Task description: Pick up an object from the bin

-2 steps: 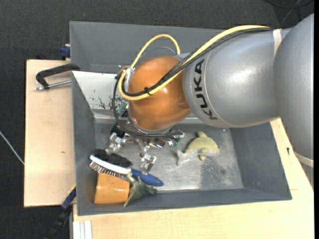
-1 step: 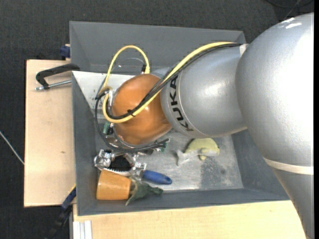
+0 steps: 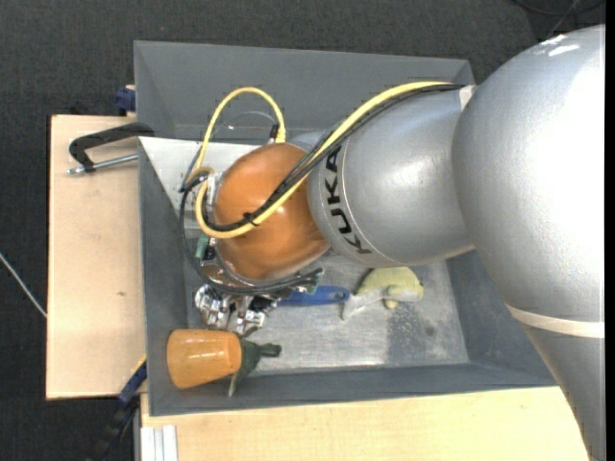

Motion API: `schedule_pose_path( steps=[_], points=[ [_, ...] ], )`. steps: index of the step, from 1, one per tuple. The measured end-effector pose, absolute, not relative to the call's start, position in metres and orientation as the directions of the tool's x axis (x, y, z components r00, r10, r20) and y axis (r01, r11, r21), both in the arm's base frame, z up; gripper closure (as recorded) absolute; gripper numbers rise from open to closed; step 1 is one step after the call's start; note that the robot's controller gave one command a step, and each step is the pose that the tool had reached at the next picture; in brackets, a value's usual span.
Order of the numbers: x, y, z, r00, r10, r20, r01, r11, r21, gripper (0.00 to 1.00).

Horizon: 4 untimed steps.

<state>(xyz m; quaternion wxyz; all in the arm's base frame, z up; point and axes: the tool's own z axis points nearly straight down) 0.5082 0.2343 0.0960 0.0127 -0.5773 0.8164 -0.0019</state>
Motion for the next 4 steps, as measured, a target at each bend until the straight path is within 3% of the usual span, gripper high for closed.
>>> schedule_pose_path(
  steps=[1, 2, 3, 4],
  points=[
    [0.510, 0.235, 0.097, 0.158, -0.987, -0.005, -0.987, -0.158, -0.008, 1.00],
    [0.539, 0.130, 0.163, -0.172, -0.985, -0.005, -0.985, 0.173, -0.007, 1.00],
    [0.533, 0.149, 0.241, -0.032, -0.999, -0.007, -0.999, 0.032, -0.012, 1.00],
    [0.557, 0.159, 0.251, 0.423, -0.906, -0.003, -0.906, -0.423, -0.007, 1.00]
  ],
)
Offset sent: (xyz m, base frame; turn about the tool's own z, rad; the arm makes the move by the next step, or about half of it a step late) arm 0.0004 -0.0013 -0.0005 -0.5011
